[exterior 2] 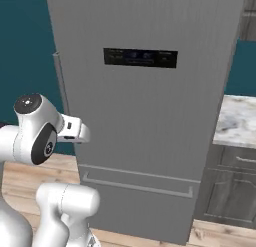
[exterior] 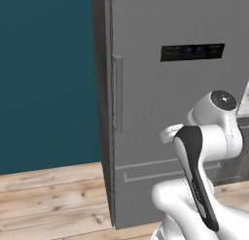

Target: Take the cakes from the fridge and place them on the empty tray on the dining counter.

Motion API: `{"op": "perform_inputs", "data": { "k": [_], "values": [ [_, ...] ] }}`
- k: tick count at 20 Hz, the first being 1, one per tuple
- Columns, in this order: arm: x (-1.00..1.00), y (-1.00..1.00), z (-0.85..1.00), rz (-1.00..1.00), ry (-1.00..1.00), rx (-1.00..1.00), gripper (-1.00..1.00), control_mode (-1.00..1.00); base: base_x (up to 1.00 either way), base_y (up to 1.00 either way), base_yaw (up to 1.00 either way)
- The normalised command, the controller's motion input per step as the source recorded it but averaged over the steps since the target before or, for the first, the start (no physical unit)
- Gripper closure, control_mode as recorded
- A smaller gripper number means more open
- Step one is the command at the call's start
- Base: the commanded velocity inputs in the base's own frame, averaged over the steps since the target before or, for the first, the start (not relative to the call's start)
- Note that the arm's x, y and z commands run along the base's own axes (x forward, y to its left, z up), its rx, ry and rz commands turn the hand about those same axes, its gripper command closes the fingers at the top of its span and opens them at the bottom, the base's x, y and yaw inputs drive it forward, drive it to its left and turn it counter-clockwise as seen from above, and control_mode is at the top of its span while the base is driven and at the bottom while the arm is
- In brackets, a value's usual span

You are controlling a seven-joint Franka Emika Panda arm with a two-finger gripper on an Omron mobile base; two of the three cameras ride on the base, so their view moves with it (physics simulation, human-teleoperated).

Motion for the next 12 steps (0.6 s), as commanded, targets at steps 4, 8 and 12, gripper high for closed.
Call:
{"op": "perform_inputs", "data": {
  "k": [4,8,12],
  "values": [
    [0.0,0.0,0.0,0.0,0.0,0.0,-1.0,1.0,-0.33,0.69,0.0],
    [0.0,0.0,0.0,0.0,0.0,0.0,-1.0,1.0,-0.46,0.29,0.0],
    [0.0,0.0,0.0,0.0,0.0,0.0,-1.0,1.0,-0.52,0.35,0.0]
  ]
}}
